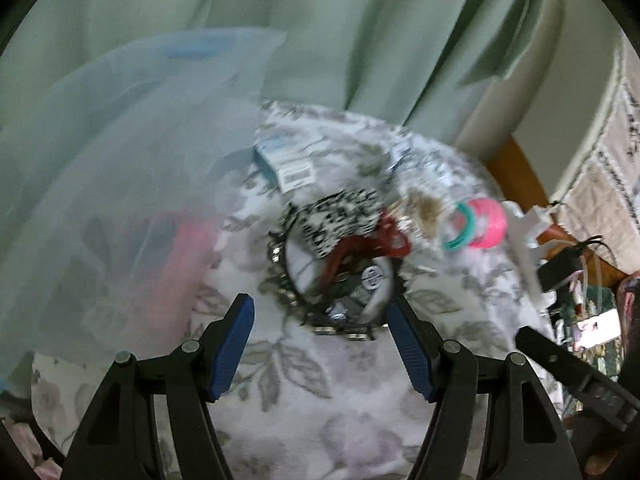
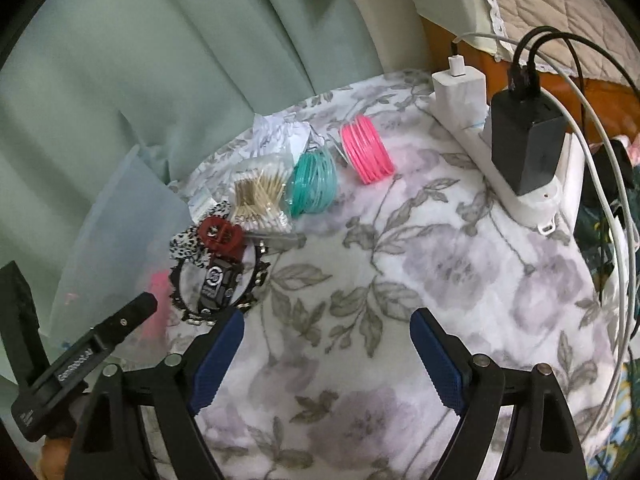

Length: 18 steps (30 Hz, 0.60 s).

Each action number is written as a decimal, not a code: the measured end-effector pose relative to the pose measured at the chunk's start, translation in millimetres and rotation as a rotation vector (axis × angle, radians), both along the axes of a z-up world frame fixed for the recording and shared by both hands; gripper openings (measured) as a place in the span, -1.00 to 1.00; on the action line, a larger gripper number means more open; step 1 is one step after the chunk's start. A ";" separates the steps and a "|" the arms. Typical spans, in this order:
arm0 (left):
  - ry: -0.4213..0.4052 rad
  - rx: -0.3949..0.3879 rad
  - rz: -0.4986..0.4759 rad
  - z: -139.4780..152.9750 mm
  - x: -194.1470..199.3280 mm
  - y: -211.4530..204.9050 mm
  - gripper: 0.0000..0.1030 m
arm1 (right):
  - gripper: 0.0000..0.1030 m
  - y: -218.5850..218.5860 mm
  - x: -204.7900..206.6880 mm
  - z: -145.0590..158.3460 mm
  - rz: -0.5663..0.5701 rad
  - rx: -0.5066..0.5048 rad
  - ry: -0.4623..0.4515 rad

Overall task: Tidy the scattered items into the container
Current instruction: 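Grasp the black jeweled headband with the left tool while the right tool grasps the cotton swab bag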

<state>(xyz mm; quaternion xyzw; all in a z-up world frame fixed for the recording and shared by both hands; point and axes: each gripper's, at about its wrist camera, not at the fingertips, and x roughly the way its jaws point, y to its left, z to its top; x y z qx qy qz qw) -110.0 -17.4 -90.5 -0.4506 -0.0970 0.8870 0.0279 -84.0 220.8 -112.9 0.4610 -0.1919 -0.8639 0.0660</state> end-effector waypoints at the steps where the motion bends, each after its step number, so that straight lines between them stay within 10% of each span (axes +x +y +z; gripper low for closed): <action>1: -0.008 -0.002 0.006 -3.6 -2.0 -1.9 0.35 | 0.70 -0.9 -1.7 -0.5 0.003 0.008 0.000; 10: -0.065 -0.045 0.017 -24.2 -20.7 -1.0 0.29 | 0.68 -13.2 -16.6 -4.0 0.019 0.081 -0.005; 18: -0.094 -0.035 0.012 -35.2 -34.5 1.4 -0.33 | 0.64 -15.9 -27.0 -12.8 0.021 0.079 -0.041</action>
